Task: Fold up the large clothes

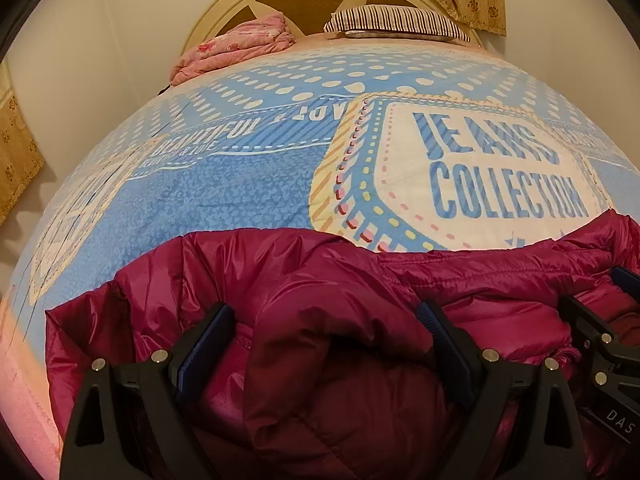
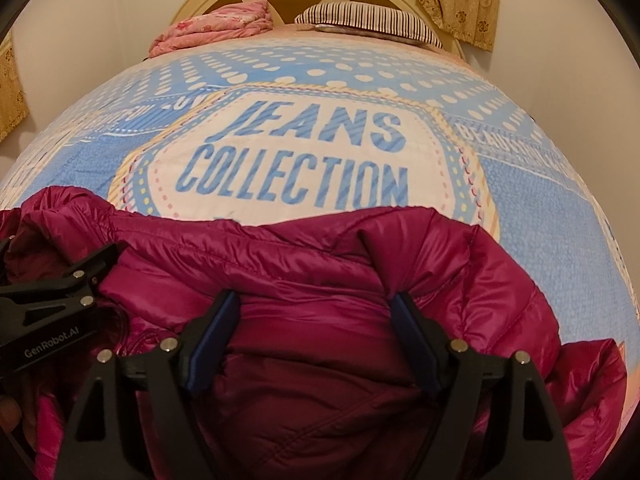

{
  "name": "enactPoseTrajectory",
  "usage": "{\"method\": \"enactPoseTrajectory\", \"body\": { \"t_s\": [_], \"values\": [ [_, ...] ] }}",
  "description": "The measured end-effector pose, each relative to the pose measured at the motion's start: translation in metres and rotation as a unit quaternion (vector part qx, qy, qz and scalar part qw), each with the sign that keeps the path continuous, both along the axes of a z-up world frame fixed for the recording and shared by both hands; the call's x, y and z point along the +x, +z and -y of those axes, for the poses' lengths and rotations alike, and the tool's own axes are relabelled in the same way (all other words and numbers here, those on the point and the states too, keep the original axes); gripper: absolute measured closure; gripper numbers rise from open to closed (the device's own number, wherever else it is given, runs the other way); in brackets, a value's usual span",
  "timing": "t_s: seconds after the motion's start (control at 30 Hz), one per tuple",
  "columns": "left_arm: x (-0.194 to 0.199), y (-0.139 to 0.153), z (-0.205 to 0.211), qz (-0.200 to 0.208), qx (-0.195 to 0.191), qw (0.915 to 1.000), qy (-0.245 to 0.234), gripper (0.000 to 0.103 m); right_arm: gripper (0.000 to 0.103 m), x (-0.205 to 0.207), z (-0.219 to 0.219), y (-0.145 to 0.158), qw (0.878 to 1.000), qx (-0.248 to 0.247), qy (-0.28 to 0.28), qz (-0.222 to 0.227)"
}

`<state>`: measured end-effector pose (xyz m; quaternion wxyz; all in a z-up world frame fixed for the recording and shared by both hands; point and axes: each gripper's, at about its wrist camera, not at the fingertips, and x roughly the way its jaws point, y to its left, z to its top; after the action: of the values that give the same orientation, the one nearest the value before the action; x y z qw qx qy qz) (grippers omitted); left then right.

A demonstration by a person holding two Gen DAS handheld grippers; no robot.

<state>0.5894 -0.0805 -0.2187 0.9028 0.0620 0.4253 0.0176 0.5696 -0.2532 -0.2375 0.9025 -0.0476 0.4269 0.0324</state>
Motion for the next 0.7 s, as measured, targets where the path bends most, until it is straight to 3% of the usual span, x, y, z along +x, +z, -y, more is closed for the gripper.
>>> {"method": "enactPoseTrajectory", "body": {
  "t_s": [0.57, 0.7],
  "values": [
    [0.002, 0.0, 0.001, -0.005, 0.0, 1.0, 0.0, 0.008, 0.022, 0.001, -0.001, 0.0, 1.0, -0.005, 0.001, -0.001],
    [-0.003, 0.02, -0.002, -0.031, -0.002, 0.9994, -0.017, 0.009, 0.015, 0.006, 0.001, 0.008, 0.999, -0.02, 0.019, -0.022]
  ]
}}
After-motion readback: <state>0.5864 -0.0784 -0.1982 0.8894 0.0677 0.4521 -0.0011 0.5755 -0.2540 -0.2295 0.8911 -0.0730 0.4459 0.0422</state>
